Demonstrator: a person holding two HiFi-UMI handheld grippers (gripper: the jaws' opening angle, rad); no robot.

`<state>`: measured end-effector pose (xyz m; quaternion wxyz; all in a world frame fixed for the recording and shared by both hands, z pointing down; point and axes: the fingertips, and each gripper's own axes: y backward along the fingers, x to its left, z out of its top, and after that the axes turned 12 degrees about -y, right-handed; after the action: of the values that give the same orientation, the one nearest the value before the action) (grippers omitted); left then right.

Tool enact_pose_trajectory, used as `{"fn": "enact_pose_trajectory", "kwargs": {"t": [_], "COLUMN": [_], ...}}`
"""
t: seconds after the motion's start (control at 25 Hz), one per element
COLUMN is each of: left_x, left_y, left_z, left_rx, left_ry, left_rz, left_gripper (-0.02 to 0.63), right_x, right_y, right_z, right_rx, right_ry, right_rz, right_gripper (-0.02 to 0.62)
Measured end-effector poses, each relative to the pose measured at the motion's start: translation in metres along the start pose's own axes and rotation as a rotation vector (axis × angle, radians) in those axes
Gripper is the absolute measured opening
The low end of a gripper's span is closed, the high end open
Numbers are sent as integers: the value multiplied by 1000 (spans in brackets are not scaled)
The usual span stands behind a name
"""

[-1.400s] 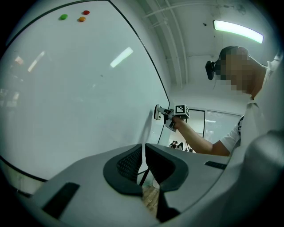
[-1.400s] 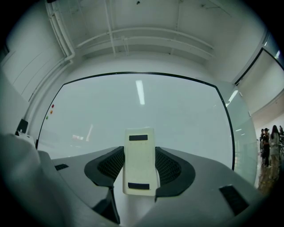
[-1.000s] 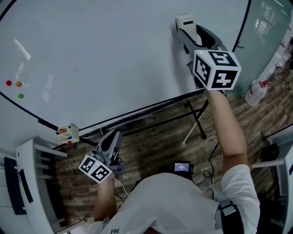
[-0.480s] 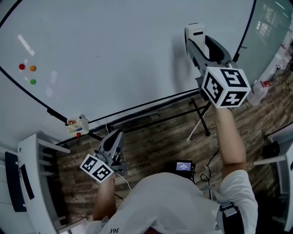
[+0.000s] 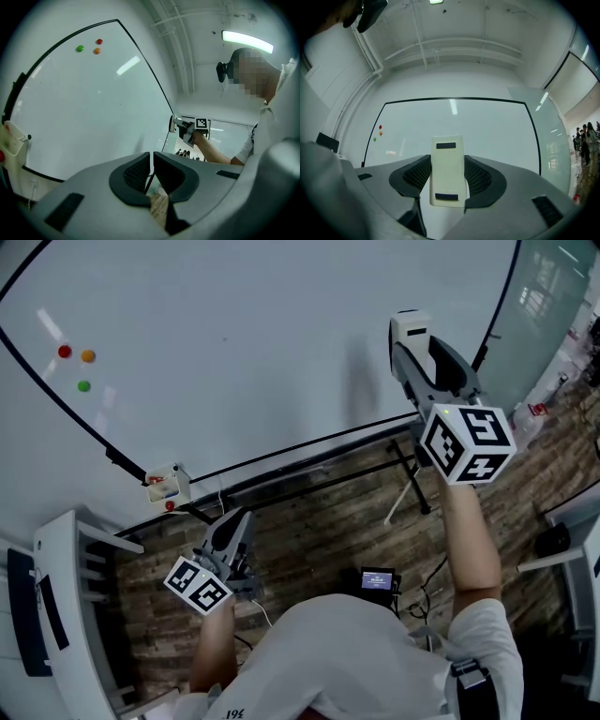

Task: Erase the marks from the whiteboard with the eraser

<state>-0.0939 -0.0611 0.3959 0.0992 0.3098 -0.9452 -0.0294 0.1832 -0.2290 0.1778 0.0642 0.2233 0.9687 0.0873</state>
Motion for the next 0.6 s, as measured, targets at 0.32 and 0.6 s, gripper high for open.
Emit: {"fn": "enact_pose_trajectory", "kwargs": {"t": [0.32,0.6], "left_x": [-6,-6], "left_y": [22,40], "left_z": [-5,-13], "left_rx": [2,10], "left_ry": [18,38], "left_rz": [-27,-38], "left_gripper": [15,15], "right_x": [23,39], "right_y": [36,59], "right_z": [-42,-84], "right_rx": [57,126], "right_ry": [-55,-113], "right_rz": [-12,-29], "right_gripper": [241,241]}}
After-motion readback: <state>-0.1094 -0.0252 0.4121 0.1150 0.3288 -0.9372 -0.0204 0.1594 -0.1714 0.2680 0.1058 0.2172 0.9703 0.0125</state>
